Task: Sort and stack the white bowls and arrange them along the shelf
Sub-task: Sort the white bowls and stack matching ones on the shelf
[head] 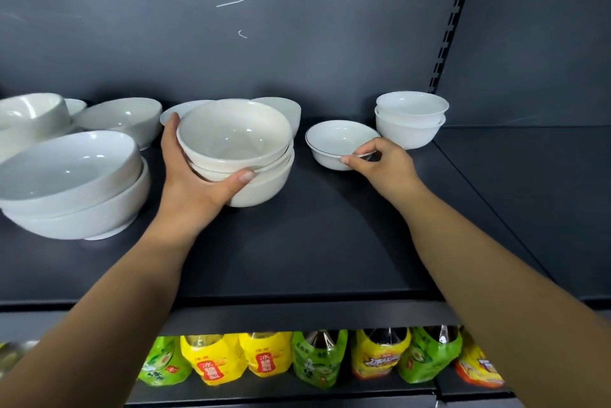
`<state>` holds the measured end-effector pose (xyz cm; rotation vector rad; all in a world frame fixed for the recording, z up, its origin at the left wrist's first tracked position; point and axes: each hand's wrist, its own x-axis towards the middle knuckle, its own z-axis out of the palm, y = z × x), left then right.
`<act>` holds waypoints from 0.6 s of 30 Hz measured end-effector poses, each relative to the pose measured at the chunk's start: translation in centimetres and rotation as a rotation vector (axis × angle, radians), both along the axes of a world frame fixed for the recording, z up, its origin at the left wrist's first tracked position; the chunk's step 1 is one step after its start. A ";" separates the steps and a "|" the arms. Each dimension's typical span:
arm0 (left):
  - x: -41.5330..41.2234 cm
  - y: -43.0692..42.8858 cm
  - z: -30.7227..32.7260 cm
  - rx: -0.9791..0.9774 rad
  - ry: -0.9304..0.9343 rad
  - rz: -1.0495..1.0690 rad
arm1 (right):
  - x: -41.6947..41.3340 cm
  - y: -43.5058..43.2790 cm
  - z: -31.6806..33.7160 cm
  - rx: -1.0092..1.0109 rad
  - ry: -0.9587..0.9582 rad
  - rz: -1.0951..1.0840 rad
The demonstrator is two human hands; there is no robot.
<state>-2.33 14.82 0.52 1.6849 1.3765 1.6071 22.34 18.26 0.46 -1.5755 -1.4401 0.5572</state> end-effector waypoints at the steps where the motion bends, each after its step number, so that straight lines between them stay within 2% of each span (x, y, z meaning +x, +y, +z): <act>1: 0.1 0.1 0.0 0.003 0.001 -0.009 | 0.1 -1.2 0.2 -0.007 -0.016 0.005; 11: -0.4 -1.0 0.9 -0.079 0.043 -0.047 | 1.1 -12.0 -0.2 -0.006 -0.020 0.067; 13: -0.2 -2.9 1.2 -0.037 0.062 0.048 | 1.4 -12.8 -0.5 -0.053 0.051 0.092; 15: 0.9 -5.5 1.1 0.092 0.127 0.175 | 1.9 -13.3 -0.6 -0.055 0.127 0.133; 17: 2.8 -7.8 0.6 0.139 0.196 0.168 | 2.6 -13.5 -0.4 -0.088 0.124 0.138; 18: 3.8 -8.6 0.4 0.078 0.206 0.113 | 3.0 -13.4 -0.2 -0.126 0.090 0.148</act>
